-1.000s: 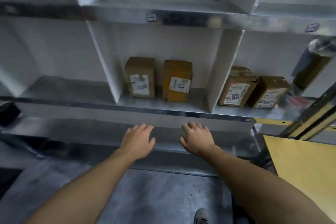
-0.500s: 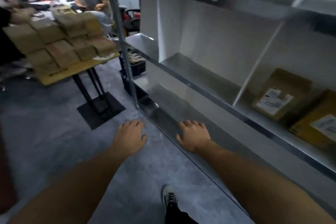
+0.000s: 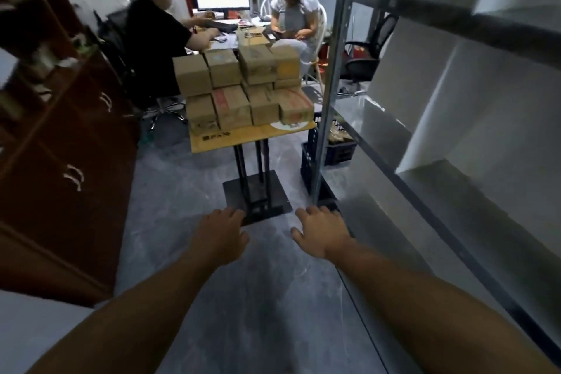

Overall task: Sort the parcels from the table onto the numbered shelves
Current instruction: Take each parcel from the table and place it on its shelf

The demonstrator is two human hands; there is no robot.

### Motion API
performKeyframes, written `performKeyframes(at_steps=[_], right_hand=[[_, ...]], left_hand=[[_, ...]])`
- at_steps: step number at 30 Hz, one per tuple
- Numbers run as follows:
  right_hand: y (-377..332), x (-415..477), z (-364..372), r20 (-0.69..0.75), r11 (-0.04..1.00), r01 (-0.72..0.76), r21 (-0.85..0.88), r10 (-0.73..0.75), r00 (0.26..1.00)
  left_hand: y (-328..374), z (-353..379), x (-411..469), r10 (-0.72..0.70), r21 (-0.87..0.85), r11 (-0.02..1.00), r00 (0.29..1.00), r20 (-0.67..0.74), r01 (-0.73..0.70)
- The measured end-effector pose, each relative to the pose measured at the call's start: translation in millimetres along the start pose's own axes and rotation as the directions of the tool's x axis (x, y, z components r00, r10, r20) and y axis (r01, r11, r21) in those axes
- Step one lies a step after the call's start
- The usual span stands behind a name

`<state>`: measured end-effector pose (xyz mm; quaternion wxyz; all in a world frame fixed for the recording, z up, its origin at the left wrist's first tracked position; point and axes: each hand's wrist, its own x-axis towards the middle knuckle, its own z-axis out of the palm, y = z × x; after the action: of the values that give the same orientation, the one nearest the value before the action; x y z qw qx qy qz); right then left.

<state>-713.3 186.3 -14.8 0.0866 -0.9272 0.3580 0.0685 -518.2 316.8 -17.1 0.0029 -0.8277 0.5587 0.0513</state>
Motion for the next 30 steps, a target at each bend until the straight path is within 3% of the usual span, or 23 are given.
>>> performKeyframes(at_steps=[6,11,22,30], right_hand=[[-12,90,-37,0.017,0.994,0.105,-0.032,-0.105,0.994],[-12,159,-55,0.017,0.988,0.149,-0.035,-0.149,0.989],[-19,364,-81,-0.024,0.993,0.114,-0.034,-0.115,0.993],[-53,482,-101,-0.005,0.991,0.132,0.016,-0.132,0.991]], left_hand=[[-39,-18,59,-0.125,-0.022,0.992,0.991,-0.043,0.124],[-63,-21,117,-0.146,-0.065,0.988,0.988,-0.056,0.142],[-162,-32,302,-0.134,-0.068,0.989,0.988,-0.071,0.13],[-241,-54,392,-0.2,-0.097,0.977,0.975,-0.092,0.191]])
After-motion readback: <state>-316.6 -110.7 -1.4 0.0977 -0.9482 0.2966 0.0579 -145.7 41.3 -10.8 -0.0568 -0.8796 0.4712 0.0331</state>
